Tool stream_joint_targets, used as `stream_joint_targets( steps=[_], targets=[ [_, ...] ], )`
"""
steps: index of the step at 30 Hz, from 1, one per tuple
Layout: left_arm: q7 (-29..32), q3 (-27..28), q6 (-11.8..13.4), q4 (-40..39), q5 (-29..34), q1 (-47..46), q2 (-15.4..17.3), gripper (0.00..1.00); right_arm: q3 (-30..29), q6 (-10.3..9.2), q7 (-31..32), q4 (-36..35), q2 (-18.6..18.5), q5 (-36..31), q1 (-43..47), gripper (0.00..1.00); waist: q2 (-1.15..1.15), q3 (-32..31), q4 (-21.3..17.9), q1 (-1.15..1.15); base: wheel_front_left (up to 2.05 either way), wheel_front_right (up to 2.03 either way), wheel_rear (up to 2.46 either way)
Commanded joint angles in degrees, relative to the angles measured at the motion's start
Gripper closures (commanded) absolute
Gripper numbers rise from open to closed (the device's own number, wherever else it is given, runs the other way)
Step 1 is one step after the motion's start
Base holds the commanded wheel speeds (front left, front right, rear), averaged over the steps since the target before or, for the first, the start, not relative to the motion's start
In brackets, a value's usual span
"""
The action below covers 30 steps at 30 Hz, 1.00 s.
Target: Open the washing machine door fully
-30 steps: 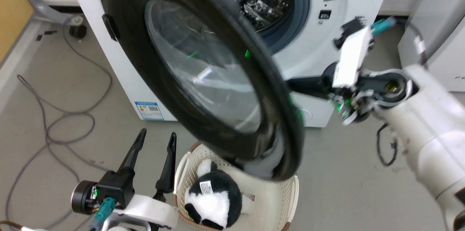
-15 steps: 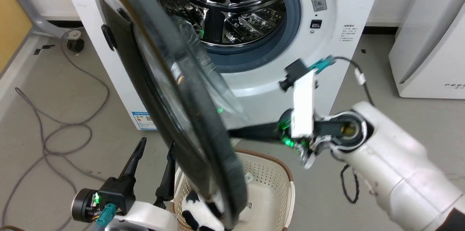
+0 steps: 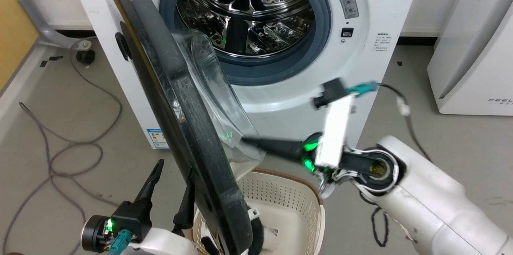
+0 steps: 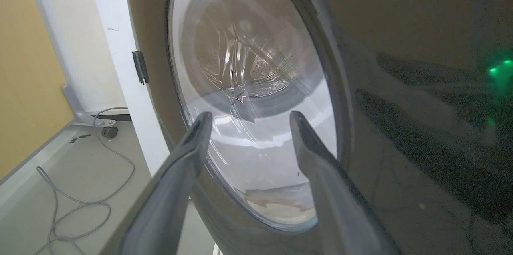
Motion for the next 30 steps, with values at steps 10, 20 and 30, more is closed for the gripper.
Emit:
stream_joint_targets(
  steps=[10,20,30],
  targets=[
    [0.0,0.0,1.0,0.3,-0.7,2.2,1.0,0.00,-6.2,0.07,-33.9,1.6,-4.7,-8.2,11.0,0.00,0.00,-1.5,-0.5,0.00,0.00,0.00,0.00],
    [0.3,0.4,1.6,0.0,-1.1,2.3,1.8,0.00,-13.1,0.07,-47.8,4.7,-11.5,-23.1,20.6,0.00,0.00,-1.6,-0.8,0.00,0.00,0.00,0.00],
    [-0.2,1.5,2.5,-0.1,-1.7,2.2,2.7,0.00,-47.8,0.07,-47.8,-5.0,-0.7,-71.6,34.1,0.00,0.00,-0.5,-2.4,0.00,0.00,0.00,0.00]
  ],
)
